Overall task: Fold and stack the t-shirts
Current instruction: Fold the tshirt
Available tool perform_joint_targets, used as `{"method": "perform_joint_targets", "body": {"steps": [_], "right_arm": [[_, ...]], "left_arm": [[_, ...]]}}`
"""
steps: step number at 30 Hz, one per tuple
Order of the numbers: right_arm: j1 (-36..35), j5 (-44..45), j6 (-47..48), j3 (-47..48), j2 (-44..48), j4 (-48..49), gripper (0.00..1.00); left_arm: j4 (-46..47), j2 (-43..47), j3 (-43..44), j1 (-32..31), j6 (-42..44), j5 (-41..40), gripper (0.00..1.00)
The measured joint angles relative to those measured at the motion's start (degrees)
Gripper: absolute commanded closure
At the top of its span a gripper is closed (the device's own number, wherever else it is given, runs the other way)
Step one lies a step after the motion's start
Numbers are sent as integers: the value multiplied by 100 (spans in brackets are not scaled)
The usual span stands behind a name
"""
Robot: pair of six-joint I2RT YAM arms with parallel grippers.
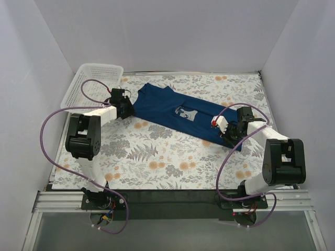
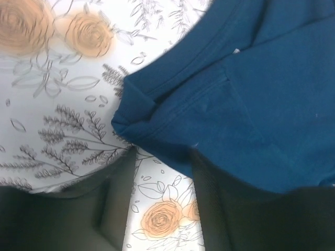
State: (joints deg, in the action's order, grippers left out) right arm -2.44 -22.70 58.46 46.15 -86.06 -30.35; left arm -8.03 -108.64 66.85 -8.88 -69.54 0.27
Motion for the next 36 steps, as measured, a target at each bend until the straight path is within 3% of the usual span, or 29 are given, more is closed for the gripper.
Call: {"method": "perform_joint_targets", "body": {"steps": [4, 7, 22, 28, 30, 31, 34, 36], "right_arm": [[0, -28, -2, -24, 188, -26, 99], [0, -57, 4, -76, 369, -61, 99], [-146, -323, 765, -710, 1174, -636, 99], [-1099, -487, 1082, -964, 1381, -1082, 98], [-1722, -509, 1023, -970, 1408, -1176, 87], [-2015, -546, 968, -968, 1405, -1196, 75], [-2745, -645, 752, -872, 1340, -1346, 59], [-3209, -752, 601, -658, 1211, -1443, 57]], "left_arm": [[-96, -144, 20, 0, -31, -33, 93], [-96, -256, 98, 0, -39, -39, 99], [-247, -275, 273, -2, 249, -306, 100], [-317, -575, 702, -2, 518, -291, 100], [-337, -745, 894, 0, 610, -278, 100], [-343, -837, 990, 0, 647, -269, 100], [-356, -1051, 1296, 9, 748, -232, 100], [-361, -1231, 1550, 11, 817, -186, 99]]}}
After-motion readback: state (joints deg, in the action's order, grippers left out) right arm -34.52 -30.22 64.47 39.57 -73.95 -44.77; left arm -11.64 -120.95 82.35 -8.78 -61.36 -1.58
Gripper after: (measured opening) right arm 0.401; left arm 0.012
